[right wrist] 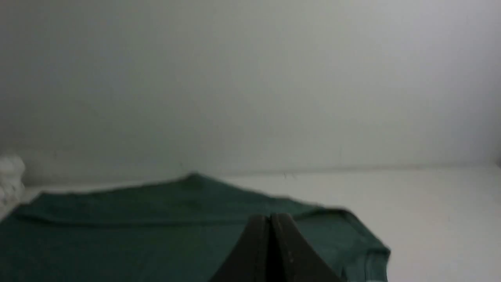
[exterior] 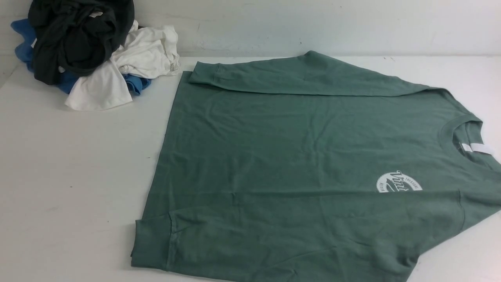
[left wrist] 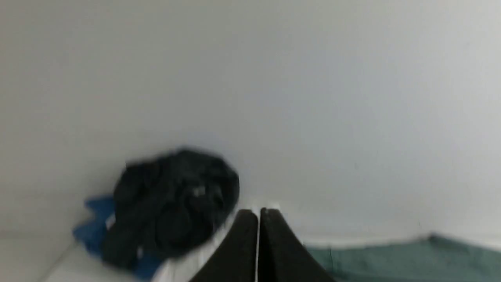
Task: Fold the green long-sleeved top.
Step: Use the left arm to clamp the cuff closest to it
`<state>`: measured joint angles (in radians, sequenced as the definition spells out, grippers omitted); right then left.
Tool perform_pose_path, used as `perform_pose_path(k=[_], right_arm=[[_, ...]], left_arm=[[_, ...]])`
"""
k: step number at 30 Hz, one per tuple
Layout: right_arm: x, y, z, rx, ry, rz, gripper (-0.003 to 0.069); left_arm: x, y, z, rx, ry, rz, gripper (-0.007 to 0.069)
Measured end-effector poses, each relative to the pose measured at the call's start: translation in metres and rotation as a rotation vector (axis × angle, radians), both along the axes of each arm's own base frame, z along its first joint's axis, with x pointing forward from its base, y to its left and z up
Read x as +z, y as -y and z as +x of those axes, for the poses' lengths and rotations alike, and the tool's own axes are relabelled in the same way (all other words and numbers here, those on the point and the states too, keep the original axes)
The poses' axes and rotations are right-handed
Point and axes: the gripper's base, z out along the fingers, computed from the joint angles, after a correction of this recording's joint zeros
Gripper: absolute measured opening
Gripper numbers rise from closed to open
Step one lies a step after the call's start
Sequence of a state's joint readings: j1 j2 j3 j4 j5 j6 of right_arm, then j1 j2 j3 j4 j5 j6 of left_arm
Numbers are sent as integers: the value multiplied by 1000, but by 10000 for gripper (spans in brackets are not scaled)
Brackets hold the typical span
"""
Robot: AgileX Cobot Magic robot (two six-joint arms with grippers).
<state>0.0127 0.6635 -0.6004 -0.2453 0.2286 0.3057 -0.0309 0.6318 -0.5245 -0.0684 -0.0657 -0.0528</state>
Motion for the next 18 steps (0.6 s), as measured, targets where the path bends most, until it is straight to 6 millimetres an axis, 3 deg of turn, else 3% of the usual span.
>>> perform_pose_path(k=[4,5,6,7,9,12,15,18], right_arm=[[-28,-4,27,-5,-453,-28,-11],[-28,-5,27,-2,-466,-32,-11],[-43,-12,37,52,-652,-81,-11],[-45,-14,38,60,-679,-80,-11],[-59,-27,50,169,-809,-131,-11],[-74,-47,67,320,-846,-165,-11],[-84,-62,82,413,-810,-171,-11],[-89,-71,90,455,-780,-153,-11]], left_arm=[[-15,8,38,-48,-441,-2,-7],[-16,9,39,-52,-465,2,-7],[-28,15,52,-88,-653,38,-7],[-30,16,54,-98,-675,51,-7],[-55,25,75,-166,-947,139,-7],[-86,36,99,-230,-1151,206,1],[-112,47,120,-263,-1248,234,52],[-124,55,130,-283,-1285,249,116]])
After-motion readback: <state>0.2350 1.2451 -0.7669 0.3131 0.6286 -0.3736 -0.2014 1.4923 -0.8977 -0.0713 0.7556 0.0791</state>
